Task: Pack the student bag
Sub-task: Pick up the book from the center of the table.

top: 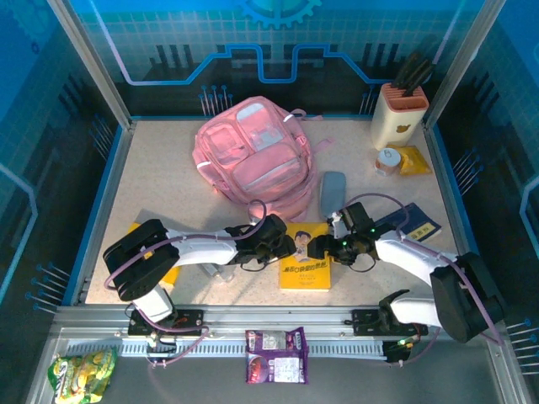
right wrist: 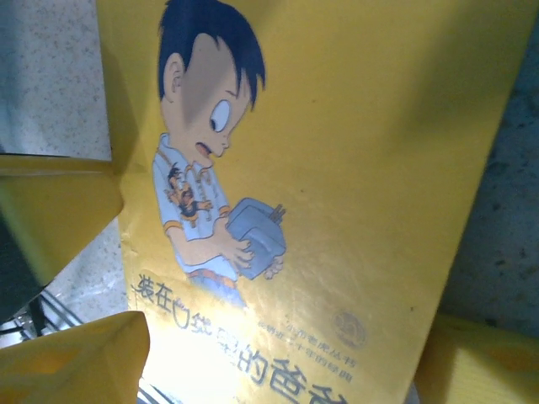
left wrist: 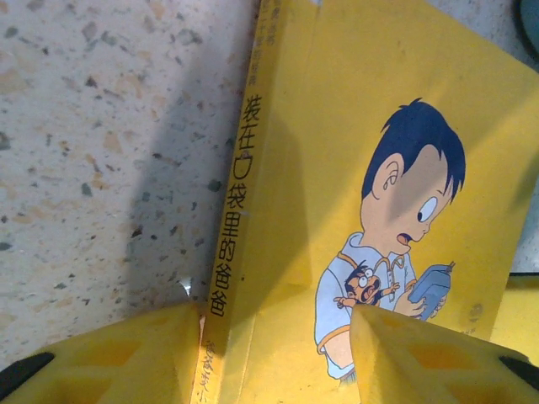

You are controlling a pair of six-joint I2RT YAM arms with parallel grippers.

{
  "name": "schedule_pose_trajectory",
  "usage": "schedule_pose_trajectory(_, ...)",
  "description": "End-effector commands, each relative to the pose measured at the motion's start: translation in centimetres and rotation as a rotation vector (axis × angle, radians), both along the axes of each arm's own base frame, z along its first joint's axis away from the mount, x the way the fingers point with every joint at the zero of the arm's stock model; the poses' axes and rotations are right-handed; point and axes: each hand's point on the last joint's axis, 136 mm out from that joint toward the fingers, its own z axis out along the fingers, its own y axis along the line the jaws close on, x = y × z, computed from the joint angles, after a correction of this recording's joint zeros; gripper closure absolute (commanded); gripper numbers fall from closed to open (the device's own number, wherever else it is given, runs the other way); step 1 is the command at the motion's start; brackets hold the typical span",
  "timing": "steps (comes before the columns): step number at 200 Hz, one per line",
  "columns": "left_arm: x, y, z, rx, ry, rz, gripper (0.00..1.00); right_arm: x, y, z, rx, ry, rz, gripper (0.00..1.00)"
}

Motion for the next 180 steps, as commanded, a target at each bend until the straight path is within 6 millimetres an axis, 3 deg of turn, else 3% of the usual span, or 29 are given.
schedule_pose_trajectory(1,-0.1,-0.1,-0.1,0.026,-0.004,-0.025,0.49,0.1,1.4,2.7,0.075,-0.042,0.057,0.22)
schedule_pose_trajectory(53,0.0,0.1,-0.2,0.043,-0.006,-0.024,0.49,-0.2,2.1,4.3,0.138,-0.059,0.103,0.35)
schedule_pose_trajectory(102,-0.1,0.3,-0.3,0.055,-0.006,-0.027,0.49,-0.5,2.0,5.7,0.191,-0.085,0.106,0.54)
schedule_pose_trajectory(180,-0.1,0.4,-0.4,0.060,-0.005,-0.026,0.49,-0.8,1.4,4.4,0.165,-0.060,0.080,0.78)
